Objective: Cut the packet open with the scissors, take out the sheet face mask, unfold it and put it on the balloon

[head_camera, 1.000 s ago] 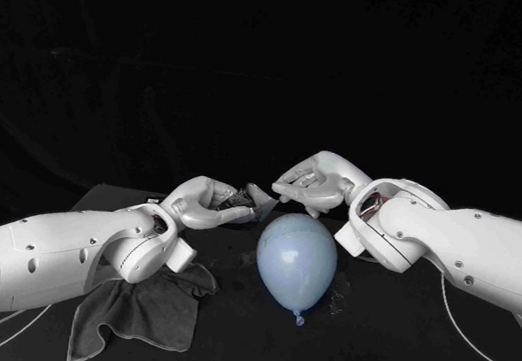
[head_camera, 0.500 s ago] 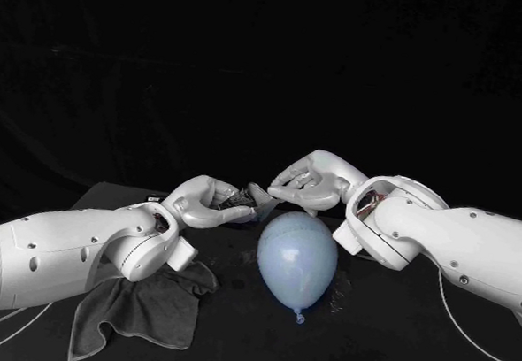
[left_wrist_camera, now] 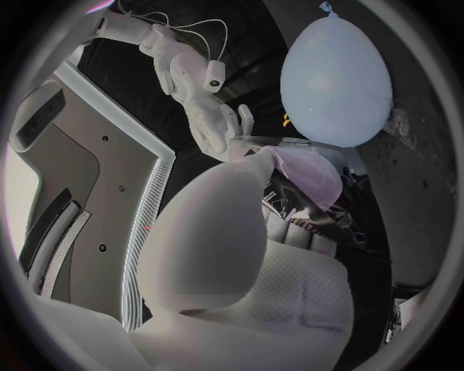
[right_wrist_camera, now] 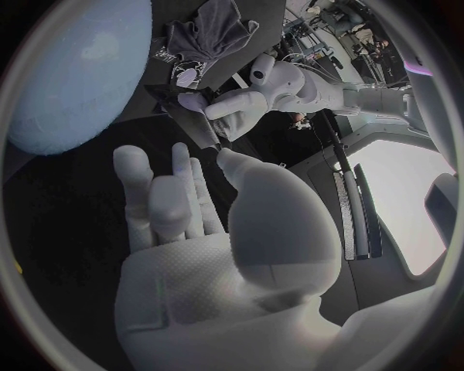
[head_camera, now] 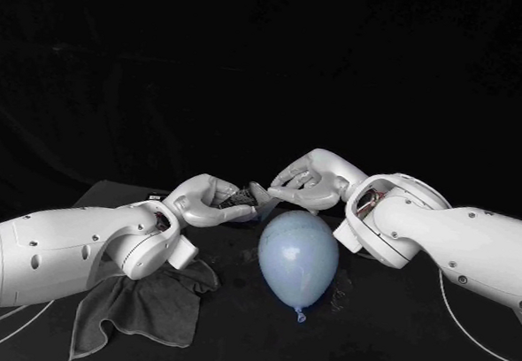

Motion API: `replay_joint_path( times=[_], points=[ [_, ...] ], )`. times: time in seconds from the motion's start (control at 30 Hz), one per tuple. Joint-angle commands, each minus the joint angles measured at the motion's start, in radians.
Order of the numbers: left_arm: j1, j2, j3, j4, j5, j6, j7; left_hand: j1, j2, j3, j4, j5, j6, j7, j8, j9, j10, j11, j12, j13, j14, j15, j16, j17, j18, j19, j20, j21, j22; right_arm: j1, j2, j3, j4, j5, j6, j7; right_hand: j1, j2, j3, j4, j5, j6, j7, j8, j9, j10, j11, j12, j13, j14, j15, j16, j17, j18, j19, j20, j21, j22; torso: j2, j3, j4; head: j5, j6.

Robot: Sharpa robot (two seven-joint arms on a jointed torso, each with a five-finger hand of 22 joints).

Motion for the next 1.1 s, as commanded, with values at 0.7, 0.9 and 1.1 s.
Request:
replay_joint_path(
  times=[0.7,0.9,1.1],
  points=[
    [0.002,0.001,0.002,0.003,0.000,0.006,0.000,-0.003,-0.002,0.008,0.001,0.004,0.000,0.005,0.007,0.017,0.000,0.007,-0.006,-0.001,0.002,0.005,-0.006,-0.002,-0.013,0.005,-0.002,-0.003,0.001,-0.002,0.010,0.000,-0.010,-0.072,0.031,-0.031,0.064,0.015,0.019,-0.034,-0.004,0.018,-0.005,0.003,0.004,0.020,-0.007,0.003,0.003,0.011,-0.005,0.024,0.014,0.012,0.016,-0.006,0.010,0.011,0.000,0.0000,-0.0002,0.001,-0.006],
    [0.002,0.001,0.002,0.002,0.000,0.008,-0.002,-0.003,-0.002,0.008,0.001,0.004,0.000,0.005,0.007,0.017,0.000,0.007,-0.006,-0.001,0.002,0.005,-0.006,-0.002,-0.013,0.005,-0.002,-0.003,0.001,-0.002,0.011,0.000,-0.008,-0.098,0.030,-0.041,0.073,0.015,0.026,-0.041,-0.004,0.019,-0.006,0.004,0.005,0.022,-0.008,0.003,0.003,0.012,-0.006,0.026,0.015,0.012,0.018,-0.007,0.012,0.013,0.000,0.0004,-0.0005,0.002,-0.008],
    [0.002,0.001,0.002,0.002,0.000,0.010,-0.004,-0.005,-0.003,0.011,0.000,0.004,-0.001,0.006,0.008,0.018,0.000,0.006,-0.006,-0.001,0.002,0.005,-0.007,-0.002,-0.014,0.006,-0.002,-0.004,0.001,-0.003,0.010,0.000,-0.001,-0.130,0.019,-0.043,0.080,0.013,0.031,-0.046,0.001,0.021,-0.006,0.005,0.005,0.025,-0.009,0.003,0.003,0.014,-0.007,0.030,0.019,0.012,0.019,-0.008,0.014,0.015,0.000,0.0004,-0.0005,0.002,-0.009]
  ],
)
